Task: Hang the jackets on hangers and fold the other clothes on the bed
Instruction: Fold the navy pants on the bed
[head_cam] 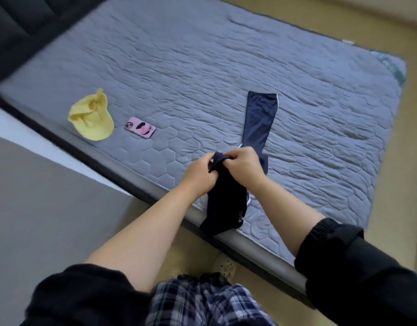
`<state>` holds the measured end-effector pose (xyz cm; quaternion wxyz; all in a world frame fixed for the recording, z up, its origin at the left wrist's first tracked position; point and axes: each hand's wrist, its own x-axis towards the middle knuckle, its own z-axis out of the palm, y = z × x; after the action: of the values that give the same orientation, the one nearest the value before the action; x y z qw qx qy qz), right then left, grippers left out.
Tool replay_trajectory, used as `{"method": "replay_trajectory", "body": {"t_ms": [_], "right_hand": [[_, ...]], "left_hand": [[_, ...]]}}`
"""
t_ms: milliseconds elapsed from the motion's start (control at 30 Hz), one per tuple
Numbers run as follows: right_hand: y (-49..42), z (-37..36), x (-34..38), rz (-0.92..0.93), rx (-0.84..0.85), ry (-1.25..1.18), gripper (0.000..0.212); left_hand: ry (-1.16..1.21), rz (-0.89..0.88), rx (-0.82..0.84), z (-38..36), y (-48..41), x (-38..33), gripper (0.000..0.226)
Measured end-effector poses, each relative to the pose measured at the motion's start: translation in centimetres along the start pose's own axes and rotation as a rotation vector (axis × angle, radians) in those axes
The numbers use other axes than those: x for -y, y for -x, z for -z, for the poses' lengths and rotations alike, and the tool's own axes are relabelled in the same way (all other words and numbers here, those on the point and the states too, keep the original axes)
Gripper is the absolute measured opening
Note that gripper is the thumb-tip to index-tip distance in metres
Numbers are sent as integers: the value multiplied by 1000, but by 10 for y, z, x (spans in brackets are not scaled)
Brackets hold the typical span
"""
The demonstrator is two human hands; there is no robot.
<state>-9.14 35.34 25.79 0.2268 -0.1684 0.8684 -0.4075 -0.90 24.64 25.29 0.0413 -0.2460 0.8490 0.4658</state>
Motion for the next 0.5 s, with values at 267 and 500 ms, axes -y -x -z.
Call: {"method": "replay_trajectory", "body": {"t_ms": [267, 500], "right_hand": [[44, -33, 119, 288, 243, 72, 15], [155, -93, 180, 570, 445, 140, 16]], "left_hand": [[149, 226, -353, 124, 96, 0, 25], [212, 413, -738, 169, 254, 2, 20]]}}
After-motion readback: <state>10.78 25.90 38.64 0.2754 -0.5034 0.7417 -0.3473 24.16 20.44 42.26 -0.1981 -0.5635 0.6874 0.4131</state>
